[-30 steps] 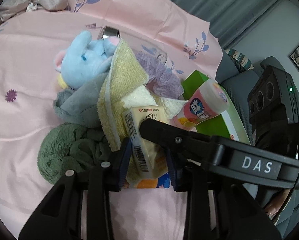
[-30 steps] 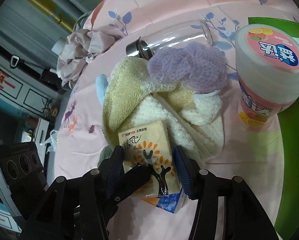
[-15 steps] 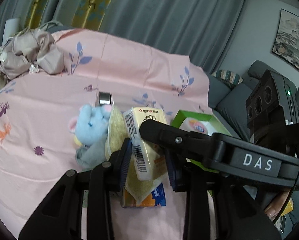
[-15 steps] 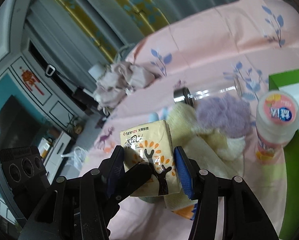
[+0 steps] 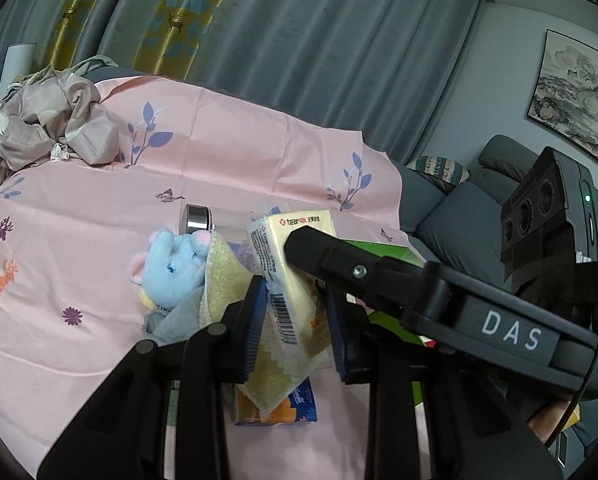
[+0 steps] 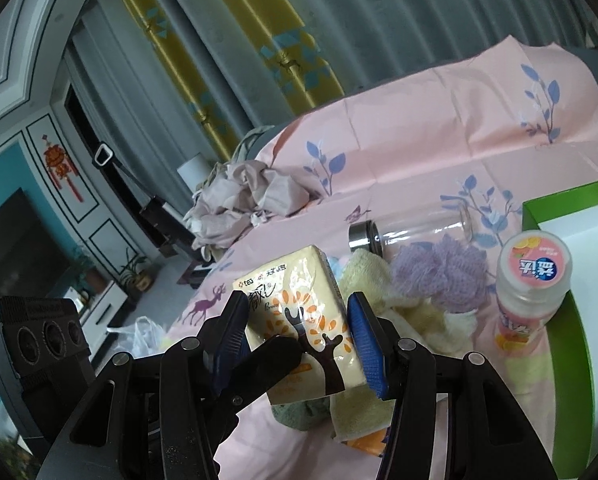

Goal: Organize soft objects
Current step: 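Carry the tissue pack with the right tool into the box and release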

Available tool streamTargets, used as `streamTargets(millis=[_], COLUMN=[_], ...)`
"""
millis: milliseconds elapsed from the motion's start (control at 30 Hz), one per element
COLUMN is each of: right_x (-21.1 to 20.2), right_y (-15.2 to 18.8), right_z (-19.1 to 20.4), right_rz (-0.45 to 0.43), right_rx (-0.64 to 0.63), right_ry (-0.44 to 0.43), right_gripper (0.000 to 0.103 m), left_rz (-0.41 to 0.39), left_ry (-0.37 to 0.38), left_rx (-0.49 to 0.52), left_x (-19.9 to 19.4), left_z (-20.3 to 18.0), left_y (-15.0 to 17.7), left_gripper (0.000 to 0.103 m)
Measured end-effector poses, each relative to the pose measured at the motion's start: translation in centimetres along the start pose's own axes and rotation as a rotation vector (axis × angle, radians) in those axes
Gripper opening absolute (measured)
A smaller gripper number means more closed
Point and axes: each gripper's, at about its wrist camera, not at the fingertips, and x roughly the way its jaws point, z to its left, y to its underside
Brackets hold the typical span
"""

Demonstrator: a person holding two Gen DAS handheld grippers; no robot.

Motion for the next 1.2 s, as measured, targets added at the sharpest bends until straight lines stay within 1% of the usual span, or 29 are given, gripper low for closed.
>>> streamTargets(millis=[200, 300, 367, 400, 500, 600, 933, 1200], right_x=[-1.7, -3.1, -4.0, -4.5, -5.8, -7.2, -11.3, -13.7], right_y=[-0.9, -1.5, -1.9, -2.1, -2.6, -3.0, -3.9, -3.5], right_z=[0.0, -0.4, -0.9, -1.2, -2.3, -3.6, -8.3, -12.2], right_rz=[-0.042, -0.066, -0.089, -0.096, -0.112, -0.132, -0.18, -0.197], right_rx=[-0.007, -0.002, 0.003, 0.005, 0.019, 0.032, 0.155, 0.272], right_ry=[0.005, 0.021, 0.031, 0.05, 0.116, 0.158, 0.245, 0.316], right_gripper=[0.055, 0.055, 0.054, 0.053, 0.049, 0.045, 0.044, 0.042], left_rz=[-0.024, -0.023, -0.039, -0.038, -0.013, -0.007, 0.069, 0.143], left_ry=[0.016, 0.029, 0.045, 0.054, 0.081, 0.12, 0.222, 0.27], left_rx=[0.031, 0.051, 0.056, 0.055, 0.061, 0.061, 0.089, 0.133], left_x=[-0.3, -0.1, 0.1, 0.4, 1.6, 2.6, 6.3, 8.9], left_z=[-1.5, -2.9, -3.8, -4.3, -5.8, -7.4, -12.5, -16.1], left_y=[-0.9, -1.4, -1.6, -1.6, -1.9, -2.2, -2.4, -1.4], left_gripper=[0.026, 0.026, 0.026, 0.026, 0.026, 0.026, 0.026, 0.026])
